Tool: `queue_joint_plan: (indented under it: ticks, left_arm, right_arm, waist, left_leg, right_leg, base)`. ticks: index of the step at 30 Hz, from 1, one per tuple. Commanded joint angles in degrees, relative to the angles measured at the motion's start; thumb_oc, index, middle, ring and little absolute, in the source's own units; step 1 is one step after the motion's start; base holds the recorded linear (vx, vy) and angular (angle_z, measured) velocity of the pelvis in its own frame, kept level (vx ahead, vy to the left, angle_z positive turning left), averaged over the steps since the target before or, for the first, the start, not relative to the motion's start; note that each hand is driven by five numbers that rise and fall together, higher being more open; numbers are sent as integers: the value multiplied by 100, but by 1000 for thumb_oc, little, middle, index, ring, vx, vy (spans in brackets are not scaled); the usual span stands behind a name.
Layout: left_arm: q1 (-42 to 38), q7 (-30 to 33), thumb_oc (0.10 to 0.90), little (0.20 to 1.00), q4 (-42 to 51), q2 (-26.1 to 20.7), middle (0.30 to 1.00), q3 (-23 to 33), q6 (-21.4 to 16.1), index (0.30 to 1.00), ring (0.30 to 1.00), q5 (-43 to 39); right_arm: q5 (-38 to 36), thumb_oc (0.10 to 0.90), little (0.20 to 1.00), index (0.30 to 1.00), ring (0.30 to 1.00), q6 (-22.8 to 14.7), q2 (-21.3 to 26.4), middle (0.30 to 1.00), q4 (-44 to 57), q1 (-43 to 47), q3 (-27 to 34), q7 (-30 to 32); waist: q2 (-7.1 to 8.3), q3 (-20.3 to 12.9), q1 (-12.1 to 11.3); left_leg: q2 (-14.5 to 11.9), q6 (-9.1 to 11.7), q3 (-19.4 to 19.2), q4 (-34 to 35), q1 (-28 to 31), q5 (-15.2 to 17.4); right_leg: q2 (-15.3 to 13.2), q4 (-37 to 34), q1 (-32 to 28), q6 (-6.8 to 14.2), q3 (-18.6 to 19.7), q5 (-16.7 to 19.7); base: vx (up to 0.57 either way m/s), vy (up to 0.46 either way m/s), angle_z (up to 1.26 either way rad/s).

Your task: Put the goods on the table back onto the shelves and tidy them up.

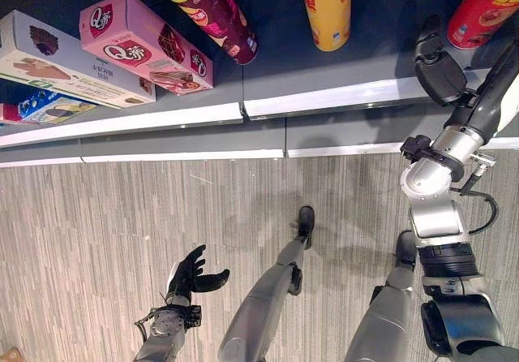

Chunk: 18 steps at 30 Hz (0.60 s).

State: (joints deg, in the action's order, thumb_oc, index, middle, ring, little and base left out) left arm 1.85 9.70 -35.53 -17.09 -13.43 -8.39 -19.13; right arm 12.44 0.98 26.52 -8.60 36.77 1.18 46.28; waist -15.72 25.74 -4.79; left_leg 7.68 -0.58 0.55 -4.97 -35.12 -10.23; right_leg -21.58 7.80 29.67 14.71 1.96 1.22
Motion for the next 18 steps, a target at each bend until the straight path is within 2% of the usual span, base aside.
queue_joint_plan:
  ticks: [1,9,18]
  left_arm:
    - [110,267,800,900,-79,-261,900,155,-70,900,900,-10]
    - [49,275,800,900,-192,-252,900,178,-61,900,900,-24]
    - [21,324,800,900,-336,-190,900,214,-65,900,900,-41]
  right_arm:
    - [84,800,900,900,900,-657,386,900,574,406,-26,-40]
    - [-95,800,900,900,900,-753,329,900,507,408,-178,-230]
    - [52,800,900,900,900,-707,298,900,528,305,-225,-197]
  waist:
    - [-126,92,-84]
    - [-86,125,-84]
    - [-53,109,-89]
  left_leg:
    - [-560,606,114,-577,-23,908]
    - [-568,599,147,-571,-20,902]
    - [-578,604,166,-585,-29,900]
  right_leg:
    - [120,154,66,-404,-184,166]
    - [132,202,86,-414,-188,157]
    - [132,238,89,-431,-185,125]
  base:
    - [0,0,0]
    - [0,0,0]
    - [0,0,0]
